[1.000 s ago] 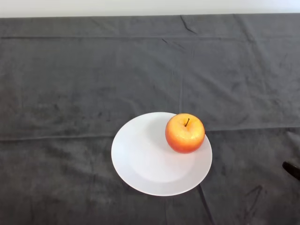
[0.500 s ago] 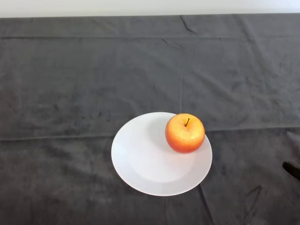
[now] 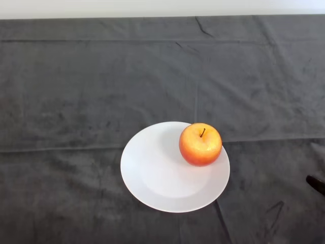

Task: Move the apple to the plate

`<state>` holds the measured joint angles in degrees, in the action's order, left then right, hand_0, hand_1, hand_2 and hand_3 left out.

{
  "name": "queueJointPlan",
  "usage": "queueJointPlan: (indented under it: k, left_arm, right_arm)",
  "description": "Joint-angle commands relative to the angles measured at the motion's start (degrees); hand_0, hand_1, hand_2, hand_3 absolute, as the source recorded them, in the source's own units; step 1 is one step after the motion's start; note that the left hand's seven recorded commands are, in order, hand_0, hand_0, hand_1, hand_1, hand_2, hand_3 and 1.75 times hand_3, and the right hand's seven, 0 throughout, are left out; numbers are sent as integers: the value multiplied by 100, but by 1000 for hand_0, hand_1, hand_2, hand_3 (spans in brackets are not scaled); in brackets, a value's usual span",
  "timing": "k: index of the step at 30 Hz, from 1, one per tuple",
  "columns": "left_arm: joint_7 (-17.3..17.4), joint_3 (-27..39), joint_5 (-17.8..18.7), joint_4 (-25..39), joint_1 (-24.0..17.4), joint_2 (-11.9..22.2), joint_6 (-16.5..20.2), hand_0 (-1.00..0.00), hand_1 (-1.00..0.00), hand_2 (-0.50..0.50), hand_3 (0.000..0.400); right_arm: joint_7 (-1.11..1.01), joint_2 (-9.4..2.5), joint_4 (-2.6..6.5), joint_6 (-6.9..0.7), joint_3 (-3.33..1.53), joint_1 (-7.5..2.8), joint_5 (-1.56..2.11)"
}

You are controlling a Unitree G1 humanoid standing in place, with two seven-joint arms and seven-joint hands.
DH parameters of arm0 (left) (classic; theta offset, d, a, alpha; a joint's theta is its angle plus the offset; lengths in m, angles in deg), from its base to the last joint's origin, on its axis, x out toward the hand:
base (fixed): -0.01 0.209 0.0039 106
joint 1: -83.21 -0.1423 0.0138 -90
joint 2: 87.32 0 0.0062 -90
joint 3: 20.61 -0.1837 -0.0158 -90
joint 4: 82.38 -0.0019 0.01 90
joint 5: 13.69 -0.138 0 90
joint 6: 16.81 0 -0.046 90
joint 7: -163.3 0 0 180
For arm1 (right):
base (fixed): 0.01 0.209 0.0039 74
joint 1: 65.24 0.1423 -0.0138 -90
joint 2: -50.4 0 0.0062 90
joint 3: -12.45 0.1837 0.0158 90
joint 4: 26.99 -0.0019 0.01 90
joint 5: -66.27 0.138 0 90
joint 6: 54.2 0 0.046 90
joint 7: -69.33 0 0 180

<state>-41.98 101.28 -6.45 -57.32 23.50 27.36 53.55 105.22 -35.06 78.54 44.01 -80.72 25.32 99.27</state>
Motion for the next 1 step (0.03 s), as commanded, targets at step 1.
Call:
queueJointPlan:
  k: [1]
  left_arm:
    - [35, -157, 25, -231, 282, 453, -126, 0, 0, 0, 0]
  right_arm:
    - [3, -40, 215, -106, -84, -143, 226]
